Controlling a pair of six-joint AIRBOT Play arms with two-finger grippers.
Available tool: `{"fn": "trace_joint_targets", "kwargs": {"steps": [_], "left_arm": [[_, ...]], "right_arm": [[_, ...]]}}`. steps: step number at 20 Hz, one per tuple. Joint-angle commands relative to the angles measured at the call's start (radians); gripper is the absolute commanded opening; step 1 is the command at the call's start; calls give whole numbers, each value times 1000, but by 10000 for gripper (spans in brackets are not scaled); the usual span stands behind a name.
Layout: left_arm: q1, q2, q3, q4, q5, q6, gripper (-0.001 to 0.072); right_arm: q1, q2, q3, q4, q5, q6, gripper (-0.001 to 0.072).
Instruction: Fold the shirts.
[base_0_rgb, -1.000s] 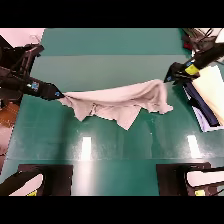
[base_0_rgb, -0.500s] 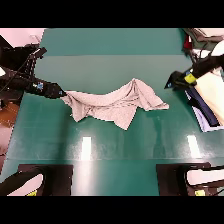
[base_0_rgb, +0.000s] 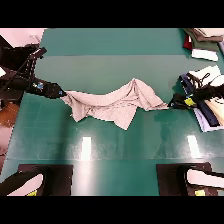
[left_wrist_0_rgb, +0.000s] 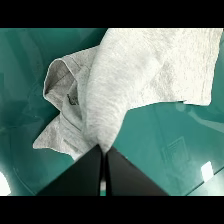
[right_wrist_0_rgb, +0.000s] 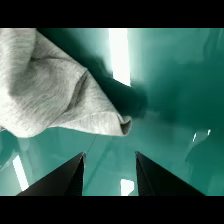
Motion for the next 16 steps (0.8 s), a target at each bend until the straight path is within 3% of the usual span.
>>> {"fn": "trace_joint_targets", "kwargs": {"steps": [1, 6, 10, 11, 14, 16], "left_arm": [[0, -1, -1, 0, 0, 0, 21], [0, -1, -1, -4, -1, -8, 21], [1, -1, -1, -4, -8, -8, 21], [1, -1, -1, -4, -10, -8, 21], [1, -1, -1, -4, -12, -8, 21], [1, 0, 0, -4, -20, -11, 21]], "right_arm": [[-6, 2, -46, 24, -96, -32, 369], [-6, -92, 16, 124, -39, -73, 369], [-6, -128, 40, 114, 12, -73, 366], [-6, -133, 40, 115, 23, -74, 335], [-6, -135, 40, 116, 46, -91, 23], [-6, -131, 40, 116, 100, -116, 14]]}}
